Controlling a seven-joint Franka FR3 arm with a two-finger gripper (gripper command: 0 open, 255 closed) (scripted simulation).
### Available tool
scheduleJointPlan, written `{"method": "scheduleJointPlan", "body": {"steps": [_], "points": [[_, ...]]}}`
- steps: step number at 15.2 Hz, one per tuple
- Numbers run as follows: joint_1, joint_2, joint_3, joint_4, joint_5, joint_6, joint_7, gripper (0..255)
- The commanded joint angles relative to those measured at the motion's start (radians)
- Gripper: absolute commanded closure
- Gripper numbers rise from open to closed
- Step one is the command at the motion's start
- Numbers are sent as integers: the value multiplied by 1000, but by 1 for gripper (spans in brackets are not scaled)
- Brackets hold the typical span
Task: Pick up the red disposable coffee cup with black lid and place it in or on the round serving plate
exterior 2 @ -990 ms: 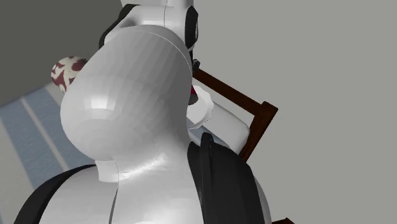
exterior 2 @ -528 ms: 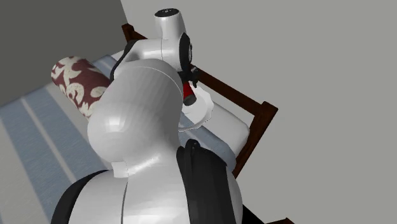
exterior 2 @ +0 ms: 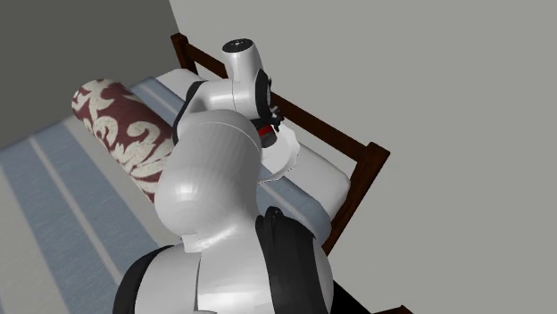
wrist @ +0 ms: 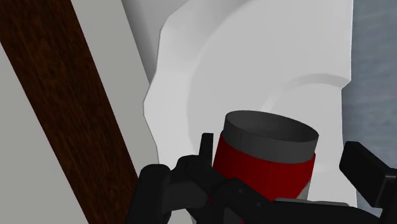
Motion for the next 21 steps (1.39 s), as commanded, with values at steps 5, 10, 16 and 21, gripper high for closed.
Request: {"method": "scheduleJointPlan", "body": {"steps": [5, 10, 16, 21], "points": [[-4, 20, 1, 13, 1, 7, 1, 0], [-4, 20, 1, 13, 1, 7, 1, 255], [-4, 19, 1, 12, 1, 8, 1, 255], [-1, -1, 0, 1, 0, -2, -1, 255]]}}
